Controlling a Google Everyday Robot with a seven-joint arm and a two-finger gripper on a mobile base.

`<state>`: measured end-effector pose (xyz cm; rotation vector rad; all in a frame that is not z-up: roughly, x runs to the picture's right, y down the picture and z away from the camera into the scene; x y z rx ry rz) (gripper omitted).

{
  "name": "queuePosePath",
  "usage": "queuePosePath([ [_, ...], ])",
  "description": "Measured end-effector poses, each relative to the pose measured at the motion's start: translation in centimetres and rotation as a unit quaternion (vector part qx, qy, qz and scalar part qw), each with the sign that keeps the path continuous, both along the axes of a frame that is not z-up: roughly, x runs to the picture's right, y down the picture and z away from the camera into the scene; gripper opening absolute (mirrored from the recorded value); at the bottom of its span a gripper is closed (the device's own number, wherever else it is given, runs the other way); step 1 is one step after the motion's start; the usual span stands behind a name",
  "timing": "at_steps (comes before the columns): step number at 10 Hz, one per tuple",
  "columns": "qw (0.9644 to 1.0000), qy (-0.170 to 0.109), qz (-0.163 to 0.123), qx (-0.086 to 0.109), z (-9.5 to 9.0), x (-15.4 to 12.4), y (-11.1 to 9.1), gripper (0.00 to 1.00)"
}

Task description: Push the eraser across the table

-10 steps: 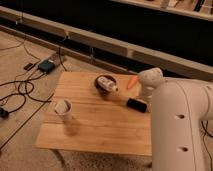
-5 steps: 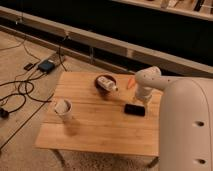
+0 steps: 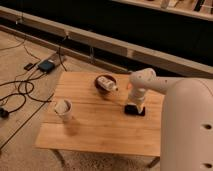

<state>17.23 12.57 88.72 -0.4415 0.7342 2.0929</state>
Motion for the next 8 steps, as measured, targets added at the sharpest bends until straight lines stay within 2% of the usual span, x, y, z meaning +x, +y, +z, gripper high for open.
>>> queuePosePath([
  [3,0.9999,0.008,0.006,0.009,0.0,1.2,-1.0,0.65],
  [5,0.9988,0.040,0.022,0.016,0.7,4.3,-1.8,0.65],
  [8,0.9970,0.065,0.036,0.021,1.5,7.1,-2.3,0.65],
])
